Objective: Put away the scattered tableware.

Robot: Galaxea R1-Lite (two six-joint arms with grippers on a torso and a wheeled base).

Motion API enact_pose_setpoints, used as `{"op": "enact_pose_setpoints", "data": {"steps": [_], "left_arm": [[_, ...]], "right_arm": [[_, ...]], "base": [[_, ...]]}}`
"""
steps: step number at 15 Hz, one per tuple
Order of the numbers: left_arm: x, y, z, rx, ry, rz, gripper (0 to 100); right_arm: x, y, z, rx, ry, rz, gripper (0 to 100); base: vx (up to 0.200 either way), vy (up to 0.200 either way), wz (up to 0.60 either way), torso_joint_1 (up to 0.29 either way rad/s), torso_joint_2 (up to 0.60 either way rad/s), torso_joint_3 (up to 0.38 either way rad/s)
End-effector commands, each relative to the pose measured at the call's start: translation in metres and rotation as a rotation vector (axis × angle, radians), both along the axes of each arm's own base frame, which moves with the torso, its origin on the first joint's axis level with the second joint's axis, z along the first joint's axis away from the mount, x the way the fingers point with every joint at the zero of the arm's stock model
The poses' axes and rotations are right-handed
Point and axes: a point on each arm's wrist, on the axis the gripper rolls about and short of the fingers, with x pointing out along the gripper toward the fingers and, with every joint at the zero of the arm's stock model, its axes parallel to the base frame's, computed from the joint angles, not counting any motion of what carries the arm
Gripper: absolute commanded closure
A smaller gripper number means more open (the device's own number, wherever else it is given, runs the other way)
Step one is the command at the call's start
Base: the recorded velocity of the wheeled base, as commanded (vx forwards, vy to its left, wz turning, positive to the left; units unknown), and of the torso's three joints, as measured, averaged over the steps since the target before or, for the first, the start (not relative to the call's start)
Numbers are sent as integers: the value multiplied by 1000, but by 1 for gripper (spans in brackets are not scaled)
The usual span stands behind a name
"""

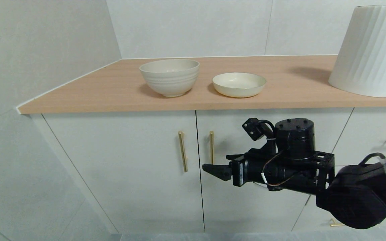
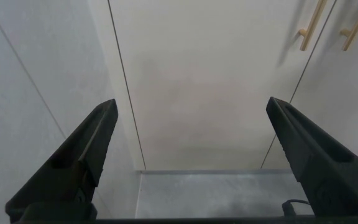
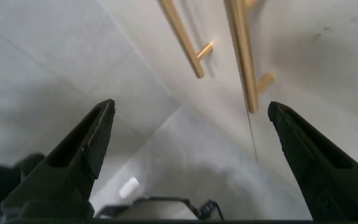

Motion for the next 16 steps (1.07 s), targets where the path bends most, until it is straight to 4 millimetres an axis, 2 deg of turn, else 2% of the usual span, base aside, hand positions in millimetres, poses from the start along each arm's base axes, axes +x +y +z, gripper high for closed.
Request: {"op": "enact_pose_setpoints", "data": {"steps": [1,7,16], "left_arm": [[0,0,0,-1,1,0,0],[0,0,0,-1,1,0,0],[0,0,0,-1,1,0,0]], "right_arm": [[10,9,-22,-9,29,-3,0],[32,25,-31,103,9,-104,0],[39,34,-25,250,86,-129,0]], "base": [[0,0,0,0,0,0],[0,0,0,0,0,0],[0,0,0,0,0,0]]}}
